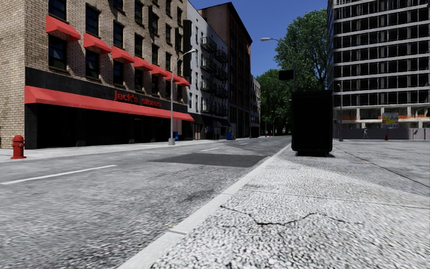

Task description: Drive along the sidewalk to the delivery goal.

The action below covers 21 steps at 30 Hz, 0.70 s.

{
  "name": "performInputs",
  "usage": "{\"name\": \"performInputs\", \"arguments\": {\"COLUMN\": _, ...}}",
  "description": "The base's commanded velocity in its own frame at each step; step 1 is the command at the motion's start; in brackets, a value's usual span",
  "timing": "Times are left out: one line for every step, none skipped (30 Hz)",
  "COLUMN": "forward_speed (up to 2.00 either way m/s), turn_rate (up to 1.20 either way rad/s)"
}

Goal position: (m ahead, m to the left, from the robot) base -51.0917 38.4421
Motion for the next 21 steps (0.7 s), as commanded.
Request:
{"name": "performInputs", "arguments": {"forward_speed": 0.0, "turn_rate": -0.21}}
{"name": "performInputs", "arguments": {"forward_speed": 0.0, "turn_rate": -0.21}}
{"name": "performInputs", "arguments": {"forward_speed": 0.0, "turn_rate": -0.21}}
{"name": "performInputs", "arguments": {"forward_speed": 0.0, "turn_rate": -0.21}}
{"name": "performInputs", "arguments": {"forward_speed": 0.0, "turn_rate": -0.21}}
{"name": "performInputs", "arguments": {"forward_speed": 0.0, "turn_rate": -0.21}}
{"name": "performInputs", "arguments": {"forward_speed": 0.0, "turn_rate": -0.21}}
{"name": "performInputs", "arguments": {"forward_speed": 0.0, "turn_rate": -0.21}}
{"name": "performInputs", "arguments": {"forward_speed": 0.0, "turn_rate": -0.21}}
{"name": "performInputs", "arguments": {"forward_speed": 0.0, "turn_rate": -0.21}}
{"name": "performInputs", "arguments": {"forward_speed": 0.0, "turn_rate": -0.21}}
{"name": "performInputs", "arguments": {"forward_speed": 0.0, "turn_rate": -0.21}}
{"name": "performInputs", "arguments": {"forward_speed": 0.0, "turn_rate": -0.21}}
{"name": "performInputs", "arguments": {"forward_speed": 0.0, "turn_rate": -0.21}}
{"name": "performInputs", "arguments": {"forward_speed": 0.0, "turn_rate": -0.21}}
{"name": "performInputs", "arguments": {"forward_speed": 0.0, "turn_rate": -0.21}}
{"name": "performInputs", "arguments": {"forward_speed": 0.0, "turn_rate": -0.21}}
{"name": "performInputs", "arguments": {"forward_speed": 0.0, "turn_rate": -0.21}}
{"name": "performInputs", "arguments": {"forward_speed": 0.0, "turn_rate": -0.21}}
{"name": "performInputs", "arguments": {"forward_speed": 0.0, "turn_rate": -0.21}}
{"name": "performInputs", "arguments": {"forward_speed": 0.0, "turn_rate": -0.21}}
